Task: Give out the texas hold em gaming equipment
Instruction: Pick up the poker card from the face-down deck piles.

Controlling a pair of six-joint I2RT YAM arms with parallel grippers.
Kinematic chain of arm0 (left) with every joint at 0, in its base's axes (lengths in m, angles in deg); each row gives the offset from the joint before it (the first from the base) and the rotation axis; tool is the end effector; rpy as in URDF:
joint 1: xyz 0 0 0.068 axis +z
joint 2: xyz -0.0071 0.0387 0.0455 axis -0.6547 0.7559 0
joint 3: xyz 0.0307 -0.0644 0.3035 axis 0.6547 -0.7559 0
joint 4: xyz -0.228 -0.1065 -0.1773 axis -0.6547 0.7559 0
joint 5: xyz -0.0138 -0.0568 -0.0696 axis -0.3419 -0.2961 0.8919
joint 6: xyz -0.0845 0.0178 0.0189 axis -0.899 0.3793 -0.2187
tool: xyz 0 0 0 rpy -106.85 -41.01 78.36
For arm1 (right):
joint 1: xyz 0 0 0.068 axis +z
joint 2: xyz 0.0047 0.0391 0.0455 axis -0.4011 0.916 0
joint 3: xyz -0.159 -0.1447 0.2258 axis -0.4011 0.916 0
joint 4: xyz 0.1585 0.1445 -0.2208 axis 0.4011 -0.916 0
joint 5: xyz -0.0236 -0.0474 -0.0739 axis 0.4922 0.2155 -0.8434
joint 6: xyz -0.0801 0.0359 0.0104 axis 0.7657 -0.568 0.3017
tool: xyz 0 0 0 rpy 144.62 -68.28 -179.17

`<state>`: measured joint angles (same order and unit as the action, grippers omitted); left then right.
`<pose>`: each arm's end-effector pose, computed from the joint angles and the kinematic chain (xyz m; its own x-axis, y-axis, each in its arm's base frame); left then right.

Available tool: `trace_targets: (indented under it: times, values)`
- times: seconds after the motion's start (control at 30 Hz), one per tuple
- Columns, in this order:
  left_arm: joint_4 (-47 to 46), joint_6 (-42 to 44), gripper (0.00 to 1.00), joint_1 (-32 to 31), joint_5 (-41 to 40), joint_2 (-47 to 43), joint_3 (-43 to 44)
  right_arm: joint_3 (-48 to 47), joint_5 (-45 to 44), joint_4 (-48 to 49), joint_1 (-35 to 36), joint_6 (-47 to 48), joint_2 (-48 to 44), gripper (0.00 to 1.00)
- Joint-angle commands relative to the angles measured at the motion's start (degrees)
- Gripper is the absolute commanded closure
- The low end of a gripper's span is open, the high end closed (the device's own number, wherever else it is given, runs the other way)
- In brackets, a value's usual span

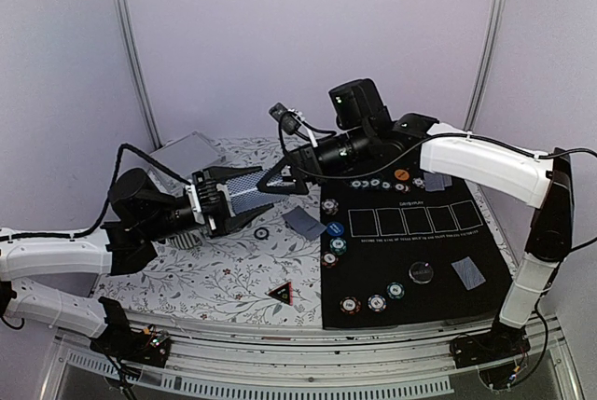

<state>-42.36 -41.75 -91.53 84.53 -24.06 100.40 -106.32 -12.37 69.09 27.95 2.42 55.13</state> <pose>0.1686 -0.2548 0.3183 0.6065 -0.0175 -0.7949 0.7521 0.3368 0.5664 0.2712 0.4291 0.3697 -0.4810 -0.3562 -0.8011 -0.8657 0.0490 0.4981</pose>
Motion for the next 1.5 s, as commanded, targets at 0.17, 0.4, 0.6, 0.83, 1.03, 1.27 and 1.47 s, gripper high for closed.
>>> trace_targets:
  times: [0.17, 0.4, 0.6, 0.83, 1.03, 1.27, 1.47]
  values:
    - [-1.7, 0.5, 0.43, -0.8, 0.0, -0.5, -0.1, -3.7, -9.8, -9.5, 0.0, 5.1, -0.7, 0.04]
    - [-1.7, 0.5, 0.43, -0.8, 0.0, -0.5, -0.1, -4.9, -12.3, -13.4, -0.2, 7.2, -1.2, 0.05]
    - [-1.7, 0.5, 0.43, -0.9, -0.1, -0.6, -0.1, -7.0, -12.5, -16.0, -0.2, 8.4, -1.4, 0.11]
    - [-1.7, 0.6, 0.43, -0.9, -0.1, -0.5, -0.1, -9.1, -11.9, -18.6, -0.2, 9.2, -0.7, 0.19]
    - [-1.7, 0.6, 0.43, -0.9, -0.3, -0.3, -0.1, -11.1, -8.2, -20.1, -0.1, 9.2, -0.7, 0.3]
    - [-1.7, 0.5, 0.43, -0.9, -0.6, -0.2, 0.0, -12.5, -4.7, -21.5, -0.2, 8.6, -0.8, 0.48]
    - [-1.7, 0.5, 0.43, -0.9, -0.7, -0.2, 0.0, -13.1, -7.1, -23.3, -0.1, 9.0, -1.8, 0.65]
